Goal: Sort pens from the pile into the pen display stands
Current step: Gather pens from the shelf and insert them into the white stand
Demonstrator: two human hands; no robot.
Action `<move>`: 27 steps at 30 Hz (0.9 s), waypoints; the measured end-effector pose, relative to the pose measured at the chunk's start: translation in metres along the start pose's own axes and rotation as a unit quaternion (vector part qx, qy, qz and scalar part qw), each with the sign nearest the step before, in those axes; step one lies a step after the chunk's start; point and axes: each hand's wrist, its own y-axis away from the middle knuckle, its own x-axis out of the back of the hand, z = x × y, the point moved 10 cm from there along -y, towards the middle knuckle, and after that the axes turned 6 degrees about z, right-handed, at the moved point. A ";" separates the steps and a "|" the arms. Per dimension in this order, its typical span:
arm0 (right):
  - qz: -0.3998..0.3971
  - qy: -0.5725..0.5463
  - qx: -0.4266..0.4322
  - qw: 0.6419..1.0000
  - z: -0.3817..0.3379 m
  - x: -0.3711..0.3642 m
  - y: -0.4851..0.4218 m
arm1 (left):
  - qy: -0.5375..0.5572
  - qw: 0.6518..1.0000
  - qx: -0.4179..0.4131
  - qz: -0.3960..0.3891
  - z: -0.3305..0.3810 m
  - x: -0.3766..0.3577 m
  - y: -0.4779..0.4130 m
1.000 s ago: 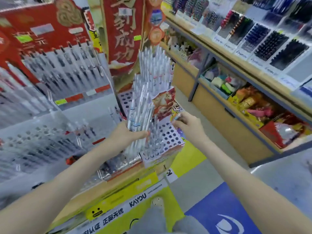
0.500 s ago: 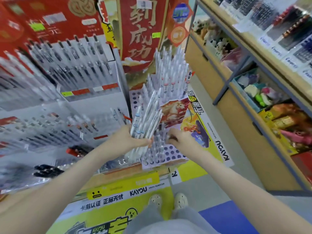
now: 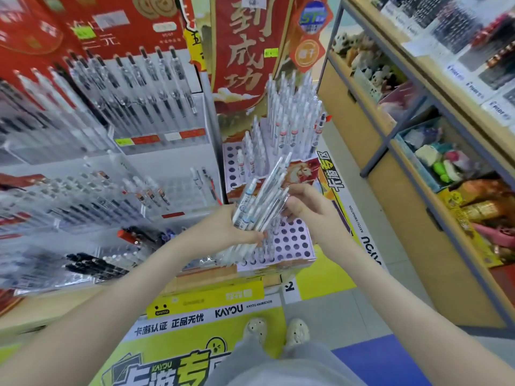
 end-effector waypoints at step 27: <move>0.017 0.250 0.054 0.967 0.053 0.003 -0.005 | 0.080 0.995 0.022 0.050 -0.025 0.017 0.013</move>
